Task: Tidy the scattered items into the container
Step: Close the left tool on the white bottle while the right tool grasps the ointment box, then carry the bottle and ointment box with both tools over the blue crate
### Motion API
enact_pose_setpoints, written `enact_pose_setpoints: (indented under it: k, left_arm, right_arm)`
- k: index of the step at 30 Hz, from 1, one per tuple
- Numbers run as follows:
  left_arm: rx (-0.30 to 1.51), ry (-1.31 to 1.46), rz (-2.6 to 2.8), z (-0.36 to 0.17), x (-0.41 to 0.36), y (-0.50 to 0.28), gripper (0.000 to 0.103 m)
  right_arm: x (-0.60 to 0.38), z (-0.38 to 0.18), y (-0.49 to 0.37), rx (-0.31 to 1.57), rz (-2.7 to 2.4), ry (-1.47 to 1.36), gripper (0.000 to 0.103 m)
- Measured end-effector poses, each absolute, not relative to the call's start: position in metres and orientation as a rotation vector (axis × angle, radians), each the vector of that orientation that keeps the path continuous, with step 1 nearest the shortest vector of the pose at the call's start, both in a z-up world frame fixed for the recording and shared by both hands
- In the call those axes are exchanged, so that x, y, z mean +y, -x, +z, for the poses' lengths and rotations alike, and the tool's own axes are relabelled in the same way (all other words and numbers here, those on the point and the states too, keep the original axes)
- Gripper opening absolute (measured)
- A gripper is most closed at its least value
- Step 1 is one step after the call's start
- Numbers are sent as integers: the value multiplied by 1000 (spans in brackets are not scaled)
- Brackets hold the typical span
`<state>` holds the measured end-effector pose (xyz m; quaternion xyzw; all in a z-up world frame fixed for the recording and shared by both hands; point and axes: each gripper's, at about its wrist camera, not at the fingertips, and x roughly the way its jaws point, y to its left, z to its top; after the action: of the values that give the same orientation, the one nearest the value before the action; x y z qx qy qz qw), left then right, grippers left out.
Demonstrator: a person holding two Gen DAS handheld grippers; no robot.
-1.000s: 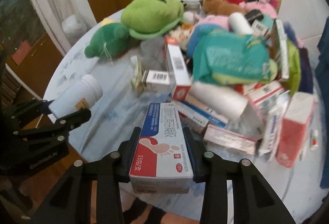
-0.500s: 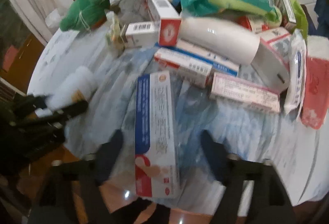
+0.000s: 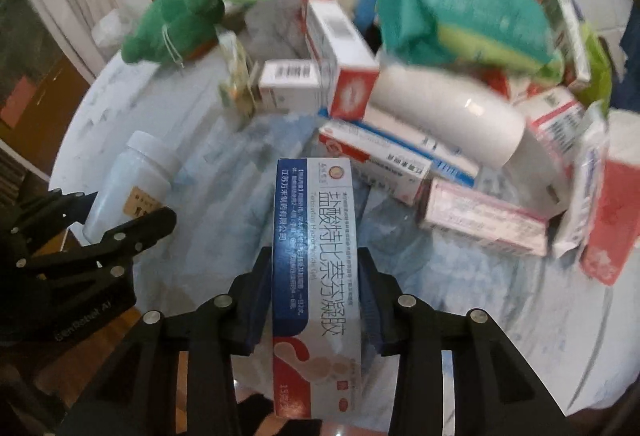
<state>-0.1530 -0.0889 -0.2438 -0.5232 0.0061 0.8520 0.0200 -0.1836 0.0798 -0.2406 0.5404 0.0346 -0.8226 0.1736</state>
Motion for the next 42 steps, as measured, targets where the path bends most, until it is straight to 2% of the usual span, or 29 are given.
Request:
enact_pose_setpoints:
  k: [13,22,31,36,42]
  left_arm:
    - [77,1277,2724,-126,-72,136,45]
    - [126,1051,2691,-50,-6,136,45]
    - [213,856,2601,8,174,159,45]
    - [181,783,2579,41,297,175,45]
    - [166,814,2489,65,441,192,45]
  right_arm:
    - [81,-122,162,63,-2585,-1254,39]
    - [143,-34,138,28,-2803,-1075,39]
    - [305,41,110,-34,-3041,-887,39]
    - [435,77,104,-5,-3137,-797,39]
    - [575,88,114,-32,-3189,-886,39]
